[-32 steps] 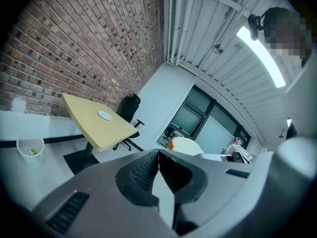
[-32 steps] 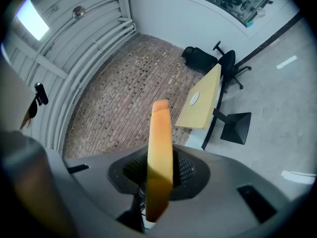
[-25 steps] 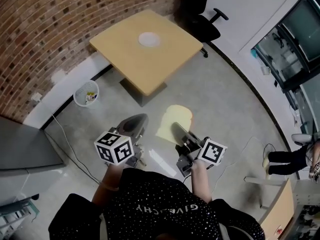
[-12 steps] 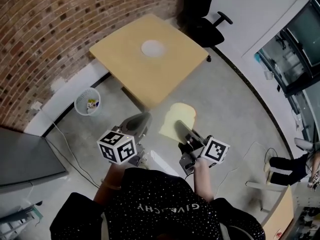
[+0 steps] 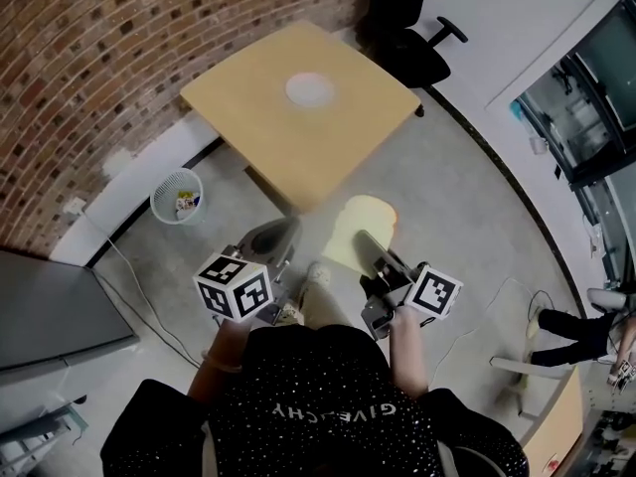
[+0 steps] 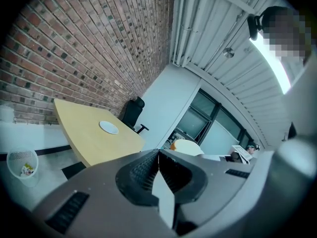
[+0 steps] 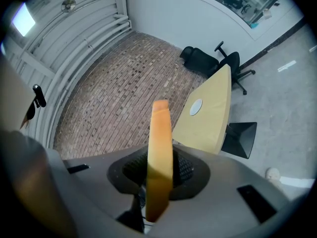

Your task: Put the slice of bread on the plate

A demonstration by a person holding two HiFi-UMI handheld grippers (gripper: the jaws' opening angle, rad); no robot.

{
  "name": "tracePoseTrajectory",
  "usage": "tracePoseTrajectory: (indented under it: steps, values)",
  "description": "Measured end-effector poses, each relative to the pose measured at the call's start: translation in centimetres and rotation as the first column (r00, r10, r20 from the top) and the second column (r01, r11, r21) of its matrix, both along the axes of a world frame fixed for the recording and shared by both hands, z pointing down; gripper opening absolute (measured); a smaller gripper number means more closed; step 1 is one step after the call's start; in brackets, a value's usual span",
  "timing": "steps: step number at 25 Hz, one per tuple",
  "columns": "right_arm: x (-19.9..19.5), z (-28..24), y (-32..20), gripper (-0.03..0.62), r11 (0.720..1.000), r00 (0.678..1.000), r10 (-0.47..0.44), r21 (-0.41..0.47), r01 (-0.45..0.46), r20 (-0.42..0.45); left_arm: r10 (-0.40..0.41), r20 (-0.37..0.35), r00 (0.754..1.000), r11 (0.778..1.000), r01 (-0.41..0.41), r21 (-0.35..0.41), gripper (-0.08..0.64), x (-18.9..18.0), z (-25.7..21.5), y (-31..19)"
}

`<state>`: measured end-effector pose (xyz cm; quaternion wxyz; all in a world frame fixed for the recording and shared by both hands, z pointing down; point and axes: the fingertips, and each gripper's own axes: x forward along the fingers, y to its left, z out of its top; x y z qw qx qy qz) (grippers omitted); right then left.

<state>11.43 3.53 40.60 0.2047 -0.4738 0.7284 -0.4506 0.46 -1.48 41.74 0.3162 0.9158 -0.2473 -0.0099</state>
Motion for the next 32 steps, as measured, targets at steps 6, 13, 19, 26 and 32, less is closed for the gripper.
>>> tracePoseTrajectory:
  steps: [6,13,19,26,32]
  values:
    - [-0.2,0.7,-1.1,0.092,1.0,0.999,-0.026,-0.001,0.026,0.021,-0.039,0.013,0.999,0.999,0.039,-0.014,0.011,-0.8,1.0,-0.7]
    - [1.1,1.4,-6.4,0.092,0.997,0.997,-0.071,-0.018,0.071,0.03,-0.062,0.039,0.997,0.998,0.063,-0.029,0.012,0.3,1.6,-5.0]
    - [3.2,1.6,-12.9,0.092,0.994,0.994,-0.105,-0.032,0.106,0.033,-0.081,0.053,0.995,0.995,0.083,-0.046,0.012,2.7,2.2,-10.6]
    - [6.8,1.5,-20.9,0.092,0.991,0.991,-0.128,-0.024,0.129,0.036,-0.105,0.054,0.993,0.994,0.107,-0.037,0.012,6.1,2.1,-18.6]
    - [10.2,1.7,-26.6,0.092,0.991,0.991,-0.123,-0.039,0.125,0.051,-0.107,0.084,0.991,0.993,0.111,-0.044,0.012,8.8,2.3,-23.9]
